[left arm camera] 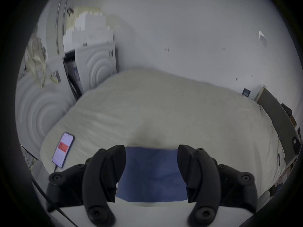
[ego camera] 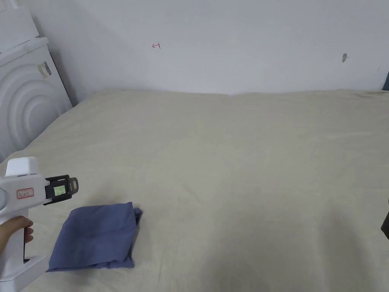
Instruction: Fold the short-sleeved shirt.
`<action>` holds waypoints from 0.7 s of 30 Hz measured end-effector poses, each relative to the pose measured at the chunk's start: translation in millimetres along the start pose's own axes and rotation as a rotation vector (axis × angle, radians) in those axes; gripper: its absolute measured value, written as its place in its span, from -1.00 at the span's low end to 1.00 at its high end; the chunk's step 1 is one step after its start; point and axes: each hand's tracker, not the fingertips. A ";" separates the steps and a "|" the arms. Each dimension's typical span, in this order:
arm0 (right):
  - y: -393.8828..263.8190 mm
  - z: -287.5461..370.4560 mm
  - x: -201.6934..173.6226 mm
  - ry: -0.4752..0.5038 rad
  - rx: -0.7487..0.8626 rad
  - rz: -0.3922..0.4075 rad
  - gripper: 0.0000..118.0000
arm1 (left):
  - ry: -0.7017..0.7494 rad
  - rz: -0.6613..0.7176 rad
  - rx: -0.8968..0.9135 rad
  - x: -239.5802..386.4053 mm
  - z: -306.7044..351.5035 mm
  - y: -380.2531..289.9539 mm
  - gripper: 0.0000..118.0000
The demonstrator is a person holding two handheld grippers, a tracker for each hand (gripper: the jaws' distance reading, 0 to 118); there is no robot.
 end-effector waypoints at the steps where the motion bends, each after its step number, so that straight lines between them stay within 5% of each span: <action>1: 3.3 0.6 1.0 0.002 0.009 0.004 -0.99 | 0.009 -0.023 0.056 8.6 10.3 0.2 -0.04; 3: 9.2 0.9 2.6 0.008 0.022 0.013 -0.99 | 0.032 -0.068 0.157 26.0 28.9 -0.1 -0.49; 8: 21.5 2.7 4.4 0.023 0.061 0.023 -0.99 | 0.018 -0.100 0.305 68.5 57.7 0.0 -1.00; 21: 25.5 -0.3 8.0 0.048 0.130 0.046 -0.99 | -0.057 -0.115 0.641 182.8 83.1 -37.8 -1.00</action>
